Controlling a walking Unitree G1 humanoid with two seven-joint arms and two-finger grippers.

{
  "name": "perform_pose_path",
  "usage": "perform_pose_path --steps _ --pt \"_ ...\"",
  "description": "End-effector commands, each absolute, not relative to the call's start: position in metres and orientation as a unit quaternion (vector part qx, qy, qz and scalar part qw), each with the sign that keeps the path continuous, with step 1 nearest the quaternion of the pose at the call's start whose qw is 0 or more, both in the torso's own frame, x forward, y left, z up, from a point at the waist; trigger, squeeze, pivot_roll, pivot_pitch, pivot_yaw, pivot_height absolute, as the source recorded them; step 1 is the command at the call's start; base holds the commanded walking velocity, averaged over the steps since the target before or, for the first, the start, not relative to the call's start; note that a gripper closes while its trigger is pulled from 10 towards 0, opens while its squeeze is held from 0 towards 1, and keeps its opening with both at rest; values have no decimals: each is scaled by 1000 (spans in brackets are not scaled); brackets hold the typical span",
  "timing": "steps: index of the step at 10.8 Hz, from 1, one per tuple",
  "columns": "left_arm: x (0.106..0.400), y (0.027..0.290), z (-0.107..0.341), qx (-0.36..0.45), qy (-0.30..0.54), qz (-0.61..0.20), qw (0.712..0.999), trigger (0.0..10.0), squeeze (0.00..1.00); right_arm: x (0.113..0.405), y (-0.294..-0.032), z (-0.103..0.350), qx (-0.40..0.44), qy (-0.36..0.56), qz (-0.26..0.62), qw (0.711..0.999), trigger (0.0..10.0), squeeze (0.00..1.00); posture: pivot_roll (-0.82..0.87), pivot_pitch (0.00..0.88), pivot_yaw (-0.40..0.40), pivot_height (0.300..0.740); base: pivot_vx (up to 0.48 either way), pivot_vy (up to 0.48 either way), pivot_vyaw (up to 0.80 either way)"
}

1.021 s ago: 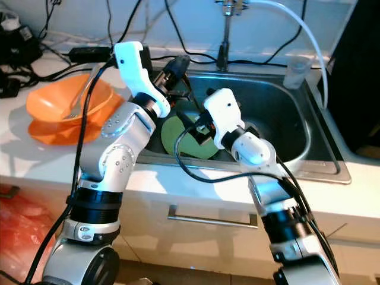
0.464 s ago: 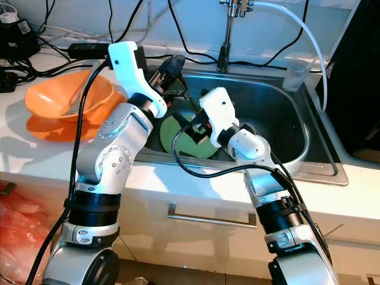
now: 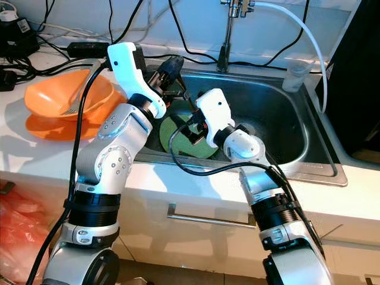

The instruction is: Kitchen organization

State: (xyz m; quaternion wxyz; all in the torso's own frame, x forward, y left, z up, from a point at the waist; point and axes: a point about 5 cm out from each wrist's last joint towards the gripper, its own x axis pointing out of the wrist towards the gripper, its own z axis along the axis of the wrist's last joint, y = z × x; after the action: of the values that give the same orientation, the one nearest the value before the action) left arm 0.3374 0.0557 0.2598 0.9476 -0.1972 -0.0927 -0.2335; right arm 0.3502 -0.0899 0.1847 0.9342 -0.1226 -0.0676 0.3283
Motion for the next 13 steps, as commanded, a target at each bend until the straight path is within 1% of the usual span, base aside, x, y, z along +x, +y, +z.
perform_pose_path --steps 1,2,9,13 --pt "333 49 260 -211 -90 -239 944 10000 0 351 -93 186 -116 -72 328 935 10000 365 -33 0 -28 740 0 0 0" --pt "333 48 260 -213 -90 -239 943 10000 0 351 -92 184 -111 -70 331 934 0 0 -33 0 -31 740 0 0 0" --pt "330 47 259 -234 -75 -240 939 10000 0 351 -90 176 -102 -61 335 935 0 0 -22 0 -33 740 0 0 0" --pt "326 43 256 -243 -63 -246 936 10000 0 353 -94 173 -104 -59 325 938 0 0 -25 0 -33 740 0 0 0"
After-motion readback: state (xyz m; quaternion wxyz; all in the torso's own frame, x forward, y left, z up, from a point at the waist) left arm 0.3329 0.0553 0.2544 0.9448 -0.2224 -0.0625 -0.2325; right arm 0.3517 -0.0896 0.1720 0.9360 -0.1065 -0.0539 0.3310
